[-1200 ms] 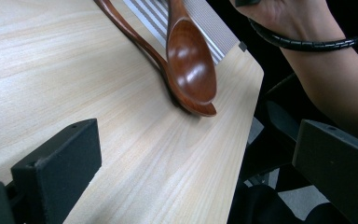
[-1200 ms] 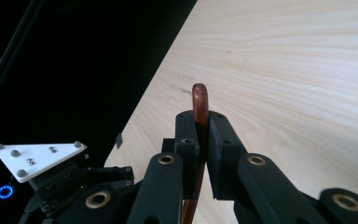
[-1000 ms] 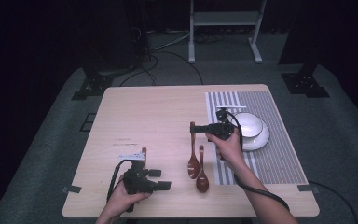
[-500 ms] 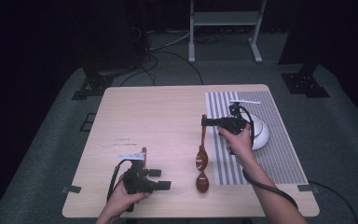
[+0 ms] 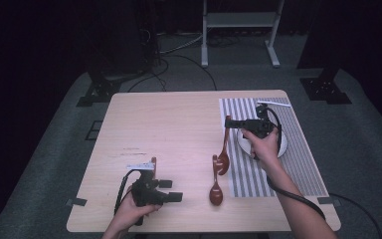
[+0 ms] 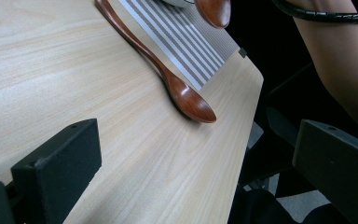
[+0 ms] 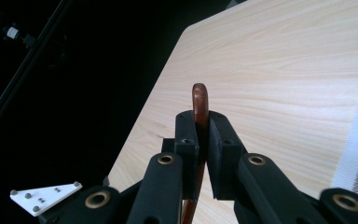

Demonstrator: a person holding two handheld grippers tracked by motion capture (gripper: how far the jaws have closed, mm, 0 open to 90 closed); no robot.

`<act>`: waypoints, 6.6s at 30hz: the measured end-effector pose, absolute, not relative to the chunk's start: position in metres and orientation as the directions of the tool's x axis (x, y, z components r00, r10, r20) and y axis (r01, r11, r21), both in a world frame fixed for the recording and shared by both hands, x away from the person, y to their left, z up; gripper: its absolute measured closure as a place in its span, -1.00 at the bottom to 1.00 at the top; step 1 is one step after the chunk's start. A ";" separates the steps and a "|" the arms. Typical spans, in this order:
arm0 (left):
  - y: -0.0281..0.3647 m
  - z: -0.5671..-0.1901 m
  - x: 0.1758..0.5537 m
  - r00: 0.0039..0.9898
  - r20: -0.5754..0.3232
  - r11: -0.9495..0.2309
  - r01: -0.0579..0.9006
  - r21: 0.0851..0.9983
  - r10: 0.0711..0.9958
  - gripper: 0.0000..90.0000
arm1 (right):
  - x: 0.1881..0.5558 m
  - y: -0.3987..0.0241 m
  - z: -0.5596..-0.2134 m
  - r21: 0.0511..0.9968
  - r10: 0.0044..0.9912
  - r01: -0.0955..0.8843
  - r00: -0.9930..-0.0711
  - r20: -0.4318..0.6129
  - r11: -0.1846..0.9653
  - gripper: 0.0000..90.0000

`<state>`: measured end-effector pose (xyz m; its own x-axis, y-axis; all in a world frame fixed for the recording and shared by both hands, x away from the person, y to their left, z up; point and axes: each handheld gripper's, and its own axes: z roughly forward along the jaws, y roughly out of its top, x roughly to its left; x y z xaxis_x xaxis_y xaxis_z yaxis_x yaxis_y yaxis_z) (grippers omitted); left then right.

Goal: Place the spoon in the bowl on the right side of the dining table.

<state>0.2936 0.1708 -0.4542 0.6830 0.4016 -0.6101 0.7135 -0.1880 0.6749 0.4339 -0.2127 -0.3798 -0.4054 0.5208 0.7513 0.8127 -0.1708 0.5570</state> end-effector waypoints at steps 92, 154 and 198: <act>0.174 -0.455 0.295 0.682 -0.610 -0.182 0.713 0.677 0.404 -1.00 | 0.457 -0.355 -0.364 0.568 0.679 0.643 -0.101 0.727 -0.513 0.85; 0.172 -0.456 0.295 0.686 -0.605 -0.190 0.710 0.678 0.403 -1.00 | 0.431 -0.390 -0.423 0.511 0.672 0.663 -0.017 0.741 -0.547 0.58; 0.174 -0.455 0.295 0.680 -0.607 -0.172 0.712 0.680 0.412 -1.00 | 0.362 -0.363 -0.433 0.551 0.676 0.737 -0.176 0.715 -0.391 0.11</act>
